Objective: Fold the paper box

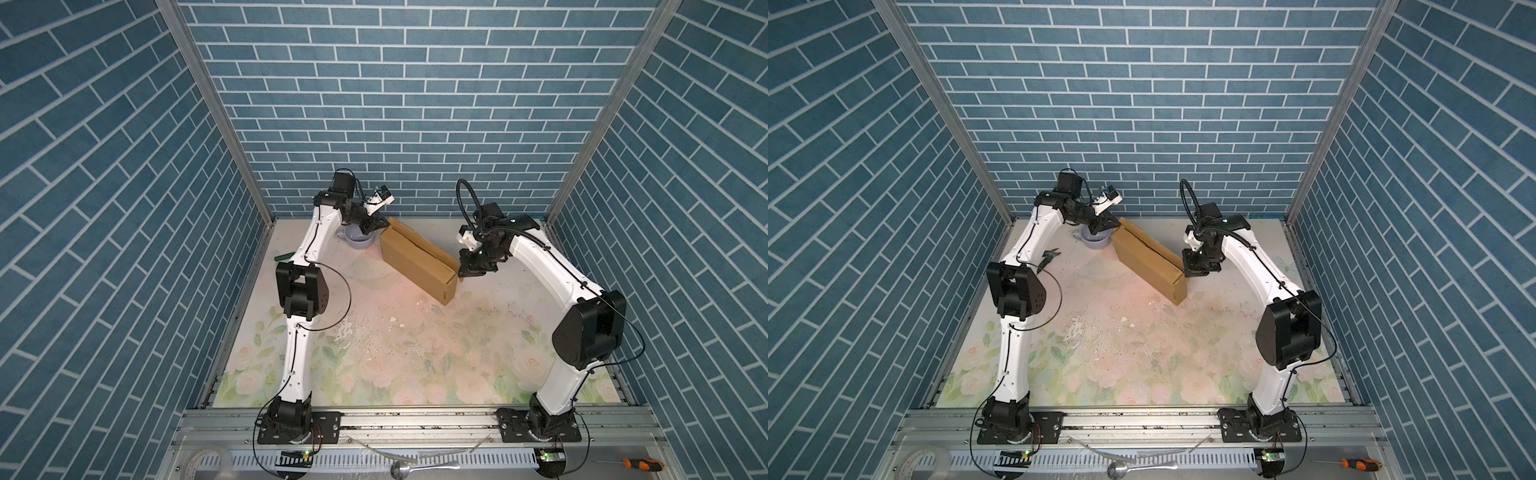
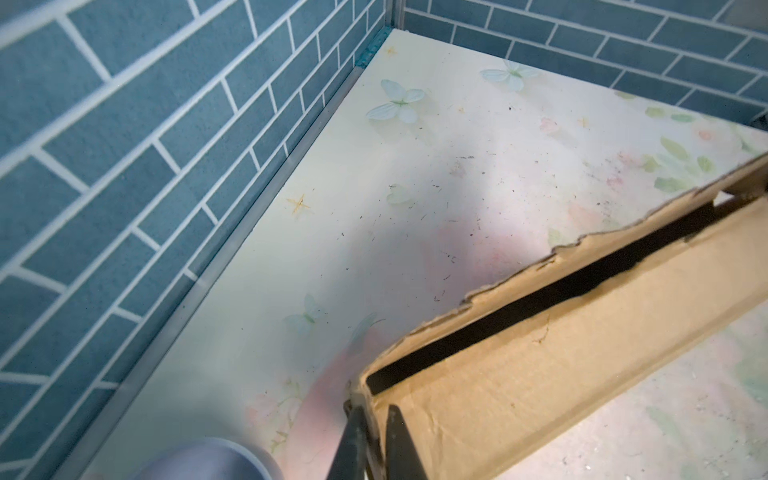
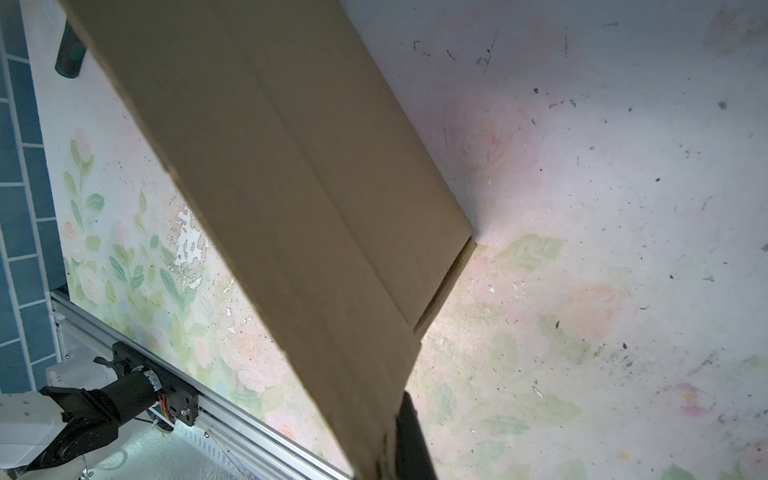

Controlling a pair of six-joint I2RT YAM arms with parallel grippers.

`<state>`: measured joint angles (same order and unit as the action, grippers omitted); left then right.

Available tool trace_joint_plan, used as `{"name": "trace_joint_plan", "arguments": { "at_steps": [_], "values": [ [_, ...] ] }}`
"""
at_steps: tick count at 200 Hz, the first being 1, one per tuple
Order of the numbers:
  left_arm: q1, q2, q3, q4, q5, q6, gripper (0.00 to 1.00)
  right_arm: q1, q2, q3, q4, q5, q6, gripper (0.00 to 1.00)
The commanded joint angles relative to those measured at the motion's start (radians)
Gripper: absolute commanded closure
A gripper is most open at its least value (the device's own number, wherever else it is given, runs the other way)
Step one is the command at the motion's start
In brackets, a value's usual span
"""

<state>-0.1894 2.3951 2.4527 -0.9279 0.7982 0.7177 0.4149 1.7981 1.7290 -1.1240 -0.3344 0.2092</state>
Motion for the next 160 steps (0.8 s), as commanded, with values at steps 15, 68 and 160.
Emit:
{"name": "trace_joint_plan", "arguments": {
  "at_steps": [15,68,160],
  "values": [
    [-0.030,-0.083,-0.095,-0.032,-0.004,-0.035,0.98,-0.001,0.032,0.039,-0.025,-0.014,0.004,1.00],
    [-0.034,-0.236,-0.283,0.002,-0.036,-0.119,1.00,-0.007,0.047,0.081,-0.055,-0.031,0.002,1.00],
    [-0.044,-0.578,-0.772,0.266,-0.096,-0.325,1.00,-0.012,0.052,0.097,-0.028,-0.110,0.066,1.00]
  ]
}}
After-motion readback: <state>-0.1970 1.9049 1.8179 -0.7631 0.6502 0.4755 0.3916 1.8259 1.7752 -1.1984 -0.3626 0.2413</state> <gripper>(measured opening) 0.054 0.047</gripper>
